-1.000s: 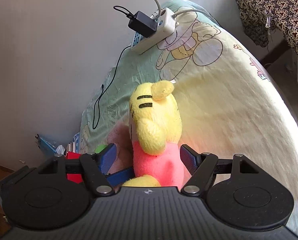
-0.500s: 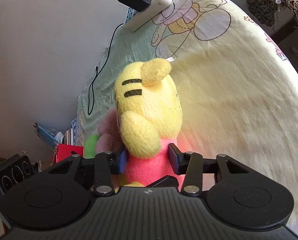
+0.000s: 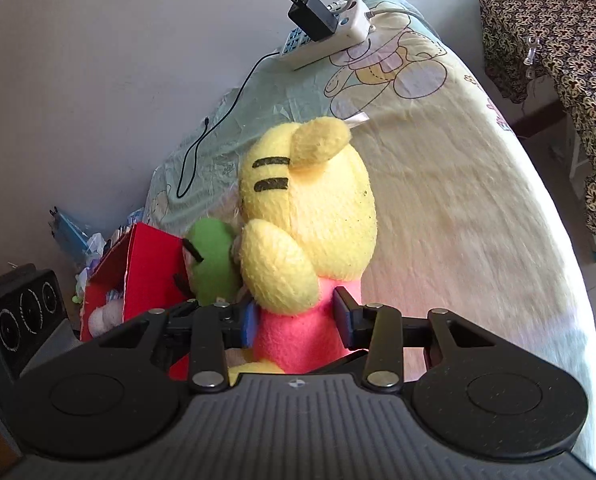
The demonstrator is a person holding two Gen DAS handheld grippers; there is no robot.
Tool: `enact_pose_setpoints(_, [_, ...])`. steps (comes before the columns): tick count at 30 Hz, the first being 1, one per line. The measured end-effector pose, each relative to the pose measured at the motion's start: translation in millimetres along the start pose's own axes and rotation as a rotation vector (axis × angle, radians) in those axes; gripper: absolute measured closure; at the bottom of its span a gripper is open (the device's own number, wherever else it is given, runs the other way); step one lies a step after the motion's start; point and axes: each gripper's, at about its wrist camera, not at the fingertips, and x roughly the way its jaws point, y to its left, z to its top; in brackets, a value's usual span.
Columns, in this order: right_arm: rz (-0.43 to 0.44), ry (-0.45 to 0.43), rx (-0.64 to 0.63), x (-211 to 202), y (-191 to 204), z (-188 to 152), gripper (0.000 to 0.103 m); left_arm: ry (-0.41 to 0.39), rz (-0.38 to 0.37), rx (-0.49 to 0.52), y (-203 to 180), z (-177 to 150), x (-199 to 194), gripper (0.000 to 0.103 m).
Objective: Organize objects
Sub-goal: 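Lift the tiger plush with the right gripper and carry it toward the red box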
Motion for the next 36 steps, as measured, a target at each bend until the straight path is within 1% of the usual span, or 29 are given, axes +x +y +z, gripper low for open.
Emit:
enact_pose_setpoints(3, [-0.018, -0.017, -0.03, -15.0, 9.8, -23.0, 0.062, -0.005, -0.009, 0.017, -11.5, -19.4, -16.1, 0.01])
enact_pose_setpoints(7, [-0.003, -0.009, -0.048, -24.9, 24.6, -44.4, 0.062, -0.016, -0.003, 0.02, -16.4, -41.2, -42.8, 0.01])
enact_pose_setpoints(12, [0.02, 0.007, -0.112, -29.1, 57.2, -63.6, 0.062, -0.057, 0.02, 0.041, -12.9, -60.8, -80.3, 0.01])
enact_pose_setpoints(15, [0.027, 0.006, -0.153, -28.3, 80.5, -72.3, 0.062, -0.082, 0.035, 0.039, -2.7, -69.6, -102.4, 0.01])
enact_pose_setpoints(21, [0.071, -0.013, -0.217, -18.7, 133.6, -89.2, 0.062, -0.156, 0.063, 0.038, 35.0, -86.0, -159.8, 0.01])
enact_pose_setpoints(27, [0.11, -0.046, -0.271, 4.0, 192.6, -99.4, 0.062, -0.22, 0.086, 0.036, 89.6, -95.1, -216.9, 0.01])
enact_pose_setpoints(32, [0.113, -0.11, -0.318, 30.6, 234.0, -92.5, 0.062, -0.292, 0.102, 0.048, 134.9, -93.4, -245.8, 0.01])
enact_pose_setpoints(36, [0.097, -0.123, -0.339, 54.1, 251.8, -80.3, 0.062, -0.328, 0.097, 0.037, 167.1, -85.6, -249.5, 0.01])
